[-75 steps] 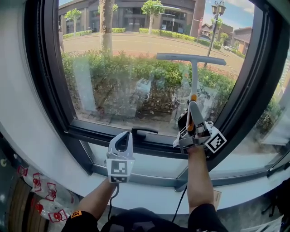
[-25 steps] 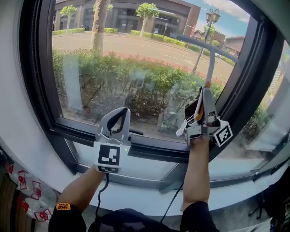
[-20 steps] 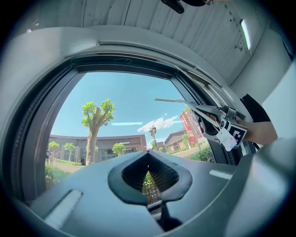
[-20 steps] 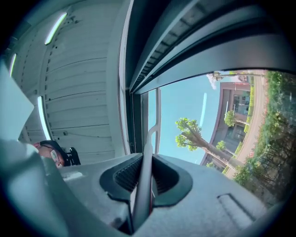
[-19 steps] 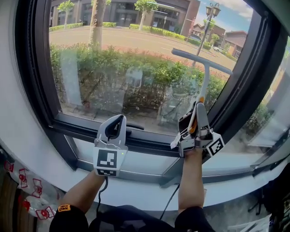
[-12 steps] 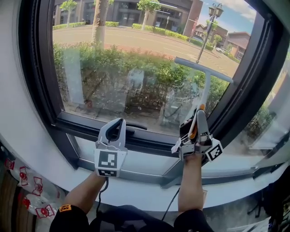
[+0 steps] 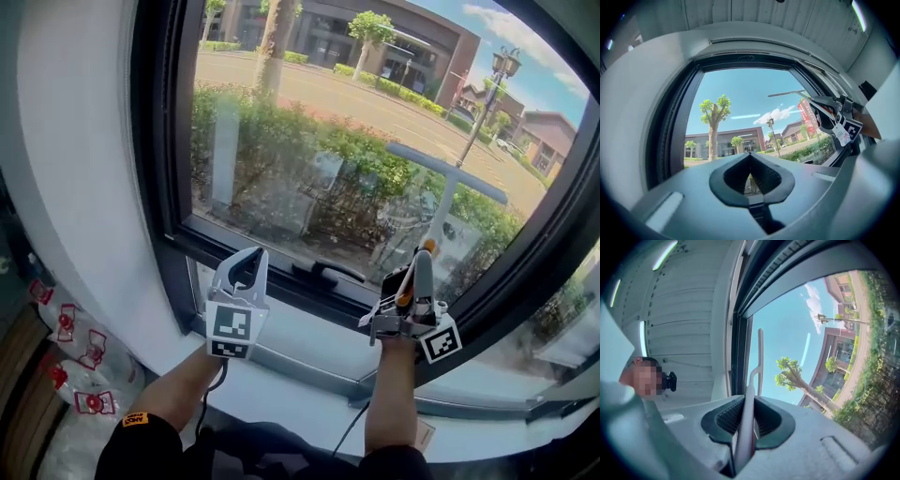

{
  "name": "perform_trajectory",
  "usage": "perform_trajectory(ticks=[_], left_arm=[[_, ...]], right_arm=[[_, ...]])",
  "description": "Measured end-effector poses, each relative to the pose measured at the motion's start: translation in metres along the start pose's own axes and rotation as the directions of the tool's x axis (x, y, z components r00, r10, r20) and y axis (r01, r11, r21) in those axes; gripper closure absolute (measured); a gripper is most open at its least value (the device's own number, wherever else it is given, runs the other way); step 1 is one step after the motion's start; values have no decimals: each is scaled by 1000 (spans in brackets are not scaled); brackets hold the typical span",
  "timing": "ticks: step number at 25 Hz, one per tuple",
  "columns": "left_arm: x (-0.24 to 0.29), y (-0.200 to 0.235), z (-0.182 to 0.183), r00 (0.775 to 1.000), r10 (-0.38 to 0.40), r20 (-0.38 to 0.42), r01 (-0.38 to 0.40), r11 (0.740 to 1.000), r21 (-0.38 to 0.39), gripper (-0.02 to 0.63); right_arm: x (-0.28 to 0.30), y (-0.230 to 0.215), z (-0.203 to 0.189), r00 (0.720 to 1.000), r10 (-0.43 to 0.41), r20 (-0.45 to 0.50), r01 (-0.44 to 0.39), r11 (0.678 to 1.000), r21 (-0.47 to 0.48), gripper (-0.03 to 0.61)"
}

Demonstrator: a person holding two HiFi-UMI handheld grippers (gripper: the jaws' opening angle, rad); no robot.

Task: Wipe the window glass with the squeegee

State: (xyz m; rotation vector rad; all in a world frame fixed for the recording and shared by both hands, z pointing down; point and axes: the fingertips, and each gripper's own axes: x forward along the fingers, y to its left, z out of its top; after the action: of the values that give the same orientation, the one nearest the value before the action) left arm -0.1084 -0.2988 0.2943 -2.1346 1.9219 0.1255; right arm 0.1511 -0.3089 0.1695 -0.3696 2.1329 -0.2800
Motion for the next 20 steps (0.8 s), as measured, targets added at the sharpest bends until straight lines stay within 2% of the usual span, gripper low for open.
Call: perform_trajectory(ticks=[4,7,10,15,20], left_arm=[[-30,71,-7,995,97,-19,-97,995,23,595],[-54,120,4,987,163,-10,-162,986,44,595],[-67,161,23,982,189,10,-190,978,82,595],[-74,204,75,980,183,76,-194,964,182,595],[-77,224,113,974,168,151,-194,964,179,595]], right_arm=[[44,20,-87,995,40,-89,-38,999,25,529],[84,41,-144,985,91,-147,-84,995,54,529],[127,53,-188,978,119,-171,-105,991,88,529],[193,59,-225,977,111,-182,-99,992,75,529],[238,59,-245,983,80,-167,-73,996,49,529]])
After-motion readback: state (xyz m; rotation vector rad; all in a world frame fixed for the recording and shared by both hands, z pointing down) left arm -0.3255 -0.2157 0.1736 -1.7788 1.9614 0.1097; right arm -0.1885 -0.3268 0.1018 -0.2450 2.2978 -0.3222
